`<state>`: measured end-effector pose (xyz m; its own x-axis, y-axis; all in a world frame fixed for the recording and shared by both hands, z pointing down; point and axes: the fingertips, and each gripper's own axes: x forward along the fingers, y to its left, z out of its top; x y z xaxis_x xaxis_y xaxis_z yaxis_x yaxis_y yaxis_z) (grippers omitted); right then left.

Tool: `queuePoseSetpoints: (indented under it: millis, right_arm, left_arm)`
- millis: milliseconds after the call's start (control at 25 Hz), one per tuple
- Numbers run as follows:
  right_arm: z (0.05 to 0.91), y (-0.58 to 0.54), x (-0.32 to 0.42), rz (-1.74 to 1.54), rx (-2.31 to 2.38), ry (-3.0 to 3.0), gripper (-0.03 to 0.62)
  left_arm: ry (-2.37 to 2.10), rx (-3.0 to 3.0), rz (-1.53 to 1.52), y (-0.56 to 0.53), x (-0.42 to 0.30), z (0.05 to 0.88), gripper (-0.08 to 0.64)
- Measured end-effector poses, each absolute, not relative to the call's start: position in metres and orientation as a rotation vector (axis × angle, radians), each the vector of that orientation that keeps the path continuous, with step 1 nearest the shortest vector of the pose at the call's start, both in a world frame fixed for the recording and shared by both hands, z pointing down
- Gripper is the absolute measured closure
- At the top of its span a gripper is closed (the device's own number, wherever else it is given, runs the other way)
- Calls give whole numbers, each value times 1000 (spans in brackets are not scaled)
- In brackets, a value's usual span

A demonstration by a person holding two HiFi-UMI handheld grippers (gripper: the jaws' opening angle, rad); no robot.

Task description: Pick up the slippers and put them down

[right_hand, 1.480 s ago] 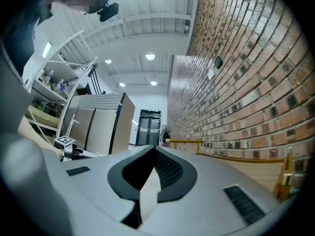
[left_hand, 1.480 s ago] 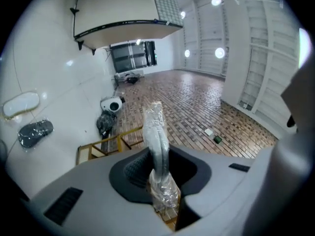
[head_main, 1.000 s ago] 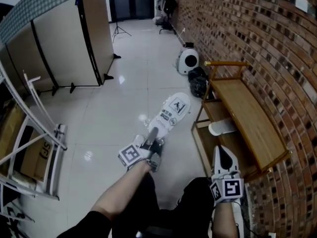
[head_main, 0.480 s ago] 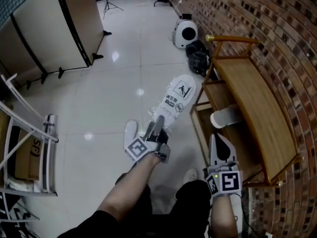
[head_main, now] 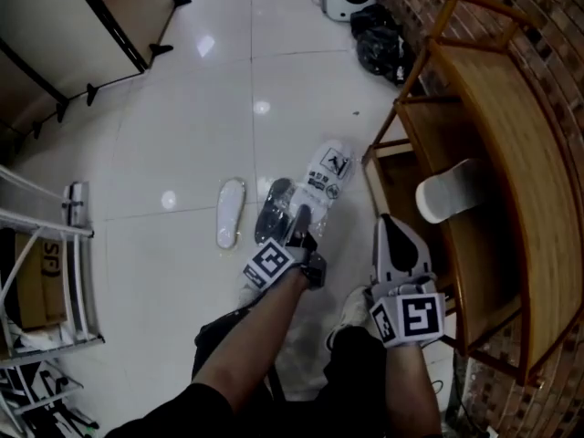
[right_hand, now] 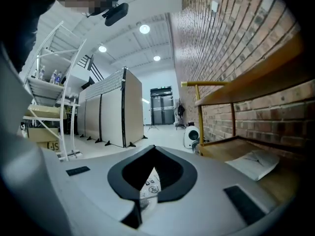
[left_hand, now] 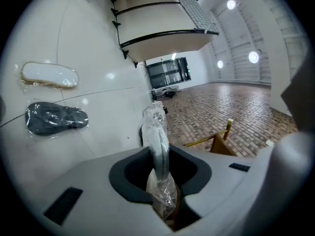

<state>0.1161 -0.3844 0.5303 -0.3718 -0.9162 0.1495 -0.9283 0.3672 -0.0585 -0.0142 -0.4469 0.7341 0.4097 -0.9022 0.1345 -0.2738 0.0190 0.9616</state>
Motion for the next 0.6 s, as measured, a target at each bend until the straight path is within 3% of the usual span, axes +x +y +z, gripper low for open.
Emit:
queuePoseSetpoints:
  millis: [320, 600]
  right_arm:
    - [640, -439, 124, 404, 1614, -2391, 589]
    - [710, -420, 152, 593, 1590, -2280, 589]
  left_arm:
    - [-1118, 1401, -599, -458, 10, 822, 480]
    - [-1175, 1209, -592, -447, 19, 900, 480]
